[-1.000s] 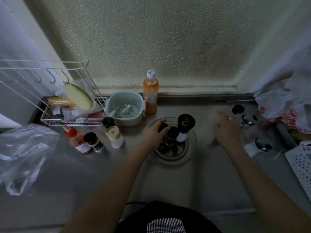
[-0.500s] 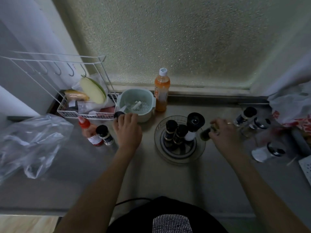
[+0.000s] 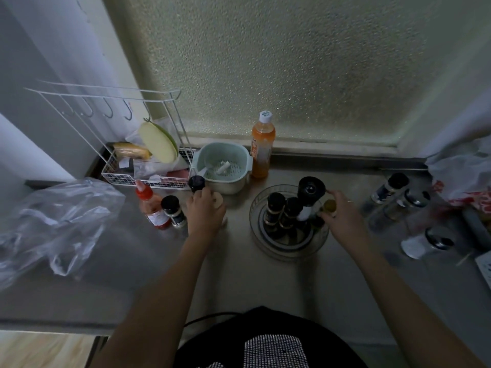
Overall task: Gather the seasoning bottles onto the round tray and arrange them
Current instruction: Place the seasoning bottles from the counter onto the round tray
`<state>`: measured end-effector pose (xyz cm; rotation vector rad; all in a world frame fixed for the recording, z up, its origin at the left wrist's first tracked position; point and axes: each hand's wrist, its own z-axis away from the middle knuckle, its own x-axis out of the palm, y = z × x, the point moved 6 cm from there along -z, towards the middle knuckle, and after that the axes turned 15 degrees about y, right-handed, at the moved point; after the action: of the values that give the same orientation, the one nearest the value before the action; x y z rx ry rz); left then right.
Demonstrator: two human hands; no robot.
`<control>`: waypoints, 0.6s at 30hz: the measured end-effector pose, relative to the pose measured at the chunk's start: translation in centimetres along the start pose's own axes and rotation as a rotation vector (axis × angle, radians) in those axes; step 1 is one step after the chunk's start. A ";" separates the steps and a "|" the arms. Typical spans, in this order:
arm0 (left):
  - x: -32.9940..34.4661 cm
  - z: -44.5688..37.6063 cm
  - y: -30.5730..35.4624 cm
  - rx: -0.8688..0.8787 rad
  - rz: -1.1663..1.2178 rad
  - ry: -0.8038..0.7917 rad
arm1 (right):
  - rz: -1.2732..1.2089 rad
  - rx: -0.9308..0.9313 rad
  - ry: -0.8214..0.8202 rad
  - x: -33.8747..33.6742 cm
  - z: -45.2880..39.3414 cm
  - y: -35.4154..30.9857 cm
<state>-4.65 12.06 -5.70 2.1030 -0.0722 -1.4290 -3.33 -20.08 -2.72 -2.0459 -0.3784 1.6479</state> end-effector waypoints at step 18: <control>1.3 4.9 9.7 0.475 0.314 -0.173 | -0.131 0.111 -0.104 1.8 1.2 1.5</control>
<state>-5.71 1.48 -3.20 2.1910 -0.8453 -1.4965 -4.14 -20.19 -5.22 -1.8210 -0.4370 1.6615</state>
